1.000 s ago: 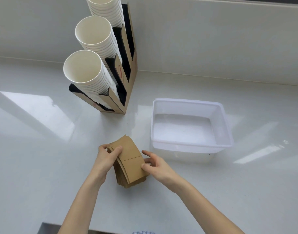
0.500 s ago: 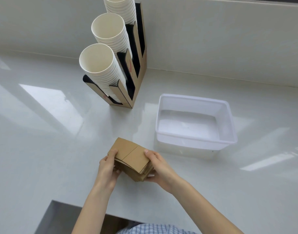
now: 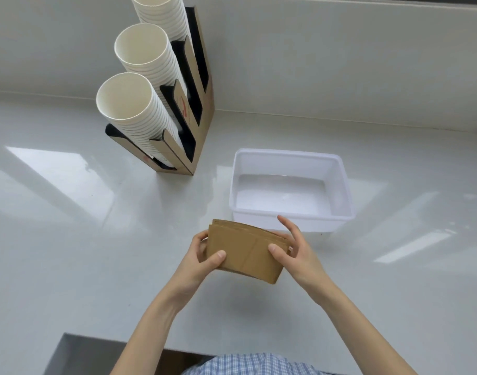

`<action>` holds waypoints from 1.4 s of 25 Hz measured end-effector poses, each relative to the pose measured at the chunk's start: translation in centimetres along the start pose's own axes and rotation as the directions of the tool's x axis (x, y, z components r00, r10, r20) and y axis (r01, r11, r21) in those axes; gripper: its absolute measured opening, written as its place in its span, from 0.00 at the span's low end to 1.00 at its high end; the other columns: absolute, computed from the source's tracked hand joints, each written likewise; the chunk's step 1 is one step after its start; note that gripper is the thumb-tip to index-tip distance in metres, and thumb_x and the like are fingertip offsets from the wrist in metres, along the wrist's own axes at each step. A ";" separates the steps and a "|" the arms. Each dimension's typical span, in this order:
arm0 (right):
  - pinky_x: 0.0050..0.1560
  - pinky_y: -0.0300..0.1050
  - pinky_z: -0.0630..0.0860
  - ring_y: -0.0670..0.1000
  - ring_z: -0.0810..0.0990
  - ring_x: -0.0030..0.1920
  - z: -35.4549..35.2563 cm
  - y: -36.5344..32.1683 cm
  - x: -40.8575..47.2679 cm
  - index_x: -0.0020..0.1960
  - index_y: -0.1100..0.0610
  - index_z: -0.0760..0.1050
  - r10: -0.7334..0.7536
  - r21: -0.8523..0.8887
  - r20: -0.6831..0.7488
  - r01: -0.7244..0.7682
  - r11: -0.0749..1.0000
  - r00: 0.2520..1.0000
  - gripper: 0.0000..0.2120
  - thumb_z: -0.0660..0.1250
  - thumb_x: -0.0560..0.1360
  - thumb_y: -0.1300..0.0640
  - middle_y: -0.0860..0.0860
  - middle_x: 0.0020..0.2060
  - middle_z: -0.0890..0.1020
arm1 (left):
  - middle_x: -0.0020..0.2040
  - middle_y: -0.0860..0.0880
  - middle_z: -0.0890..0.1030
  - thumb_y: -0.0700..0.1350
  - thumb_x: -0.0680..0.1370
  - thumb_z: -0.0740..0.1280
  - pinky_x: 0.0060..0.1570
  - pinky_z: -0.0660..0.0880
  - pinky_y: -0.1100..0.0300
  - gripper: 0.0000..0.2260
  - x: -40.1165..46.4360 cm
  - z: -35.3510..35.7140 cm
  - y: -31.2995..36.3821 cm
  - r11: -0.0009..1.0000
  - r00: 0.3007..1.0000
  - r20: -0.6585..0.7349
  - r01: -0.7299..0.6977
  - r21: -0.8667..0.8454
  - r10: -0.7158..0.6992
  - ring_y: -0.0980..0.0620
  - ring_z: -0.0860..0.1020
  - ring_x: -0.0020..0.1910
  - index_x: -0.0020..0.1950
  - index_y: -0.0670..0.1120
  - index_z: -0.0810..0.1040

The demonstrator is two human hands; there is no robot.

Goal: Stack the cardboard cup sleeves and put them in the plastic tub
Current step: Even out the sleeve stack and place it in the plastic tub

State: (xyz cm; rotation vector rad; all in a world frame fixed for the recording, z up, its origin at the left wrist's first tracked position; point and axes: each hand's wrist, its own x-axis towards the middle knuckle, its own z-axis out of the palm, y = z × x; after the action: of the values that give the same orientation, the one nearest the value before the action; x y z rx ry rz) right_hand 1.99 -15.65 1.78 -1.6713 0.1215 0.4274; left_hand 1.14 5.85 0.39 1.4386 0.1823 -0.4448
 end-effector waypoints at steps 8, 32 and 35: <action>0.58 0.25 0.66 0.37 0.69 0.60 -4.5 1.5 -2.0 0.64 0.37 0.56 -0.248 -0.442 -0.014 0.217 0.870 0.969 0.32 0.66 0.65 0.53 0.40 0.60 0.69 | 0.60 0.53 0.72 0.51 0.62 0.68 0.56 0.67 0.75 0.27 2.7 3.7 -1.9 0.908 0.980 0.185 -0.141 0.395 0.072 0.60 0.72 0.59 0.57 0.61 0.60; 0.62 0.22 0.63 0.30 0.67 0.62 -3.4 5.2 -1.9 0.66 0.38 0.52 -0.077 -0.212 -0.146 0.045 0.976 0.986 0.38 0.70 0.68 0.62 0.46 0.65 0.69 | 0.56 0.72 0.62 0.50 0.63 0.69 0.63 0.60 0.66 0.34 3.1 4.2 -1.4 0.727 0.965 0.248 -0.230 0.647 0.085 0.63 0.62 0.62 0.57 0.72 0.52; 0.64 0.27 0.64 0.36 0.70 0.62 -3.1 4.8 -1.6 0.70 0.45 0.55 -0.148 -0.226 -0.192 0.103 0.969 0.970 0.37 0.70 0.69 0.64 0.45 0.63 0.71 | 0.55 0.71 0.65 0.57 0.60 0.66 0.58 0.62 0.75 0.30 3.2 3.8 -0.8 0.711 0.968 0.193 -0.251 0.657 0.164 0.68 0.65 0.57 0.58 0.70 0.56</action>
State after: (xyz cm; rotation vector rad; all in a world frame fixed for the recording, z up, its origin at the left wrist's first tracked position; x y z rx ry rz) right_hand -0.44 -19.70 -1.89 -1.9231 0.1254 0.1722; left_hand 3.16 1.49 -1.01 2.1235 -0.2805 -0.4278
